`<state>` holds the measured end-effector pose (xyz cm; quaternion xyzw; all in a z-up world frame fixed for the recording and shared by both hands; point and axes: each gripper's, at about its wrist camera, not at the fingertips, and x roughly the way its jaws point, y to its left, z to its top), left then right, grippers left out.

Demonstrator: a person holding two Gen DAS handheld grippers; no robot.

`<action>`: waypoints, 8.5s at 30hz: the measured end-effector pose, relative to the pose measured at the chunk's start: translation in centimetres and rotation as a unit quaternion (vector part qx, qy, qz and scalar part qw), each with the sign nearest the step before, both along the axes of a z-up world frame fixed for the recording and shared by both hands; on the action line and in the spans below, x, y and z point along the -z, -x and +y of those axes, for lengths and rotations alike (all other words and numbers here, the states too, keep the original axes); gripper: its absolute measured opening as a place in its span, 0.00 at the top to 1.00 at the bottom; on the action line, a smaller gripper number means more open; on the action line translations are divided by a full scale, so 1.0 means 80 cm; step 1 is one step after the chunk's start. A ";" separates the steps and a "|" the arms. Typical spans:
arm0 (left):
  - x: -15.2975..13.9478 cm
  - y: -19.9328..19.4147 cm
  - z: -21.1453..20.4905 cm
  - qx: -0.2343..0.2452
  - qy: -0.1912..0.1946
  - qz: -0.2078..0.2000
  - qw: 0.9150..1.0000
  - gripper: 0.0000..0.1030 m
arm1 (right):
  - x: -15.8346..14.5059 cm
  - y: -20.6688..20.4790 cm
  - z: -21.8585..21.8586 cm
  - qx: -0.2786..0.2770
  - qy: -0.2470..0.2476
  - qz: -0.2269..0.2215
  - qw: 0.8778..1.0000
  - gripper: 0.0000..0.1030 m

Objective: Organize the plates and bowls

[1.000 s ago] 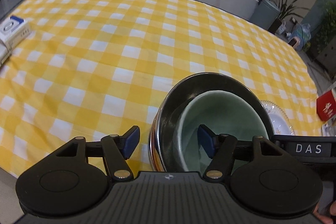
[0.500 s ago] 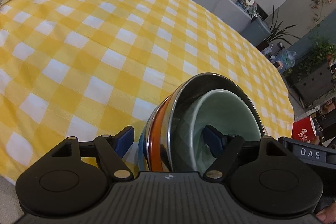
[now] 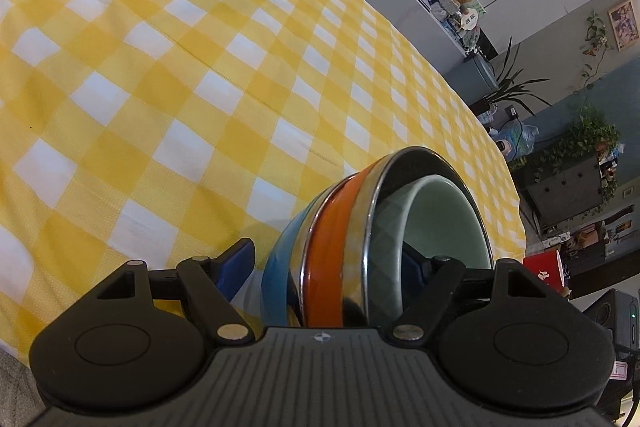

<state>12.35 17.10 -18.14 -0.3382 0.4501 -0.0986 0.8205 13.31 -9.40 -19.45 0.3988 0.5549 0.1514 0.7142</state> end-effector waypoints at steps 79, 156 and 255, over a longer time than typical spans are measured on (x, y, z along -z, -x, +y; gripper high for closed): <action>-0.116 -0.004 -0.095 0.055 -0.019 -0.054 0.997 0.23 | -0.123 0.029 -0.094 -0.030 0.025 -0.144 0.989 0.47; -0.086 -0.039 -0.228 0.169 -0.249 -0.051 0.952 0.26 | -0.082 0.010 -0.168 0.033 0.202 -0.115 0.972 0.56; -0.159 0.199 -0.258 0.033 -0.323 -0.175 0.930 0.07 | -0.168 0.221 -0.132 -0.046 0.368 -0.229 0.900 0.15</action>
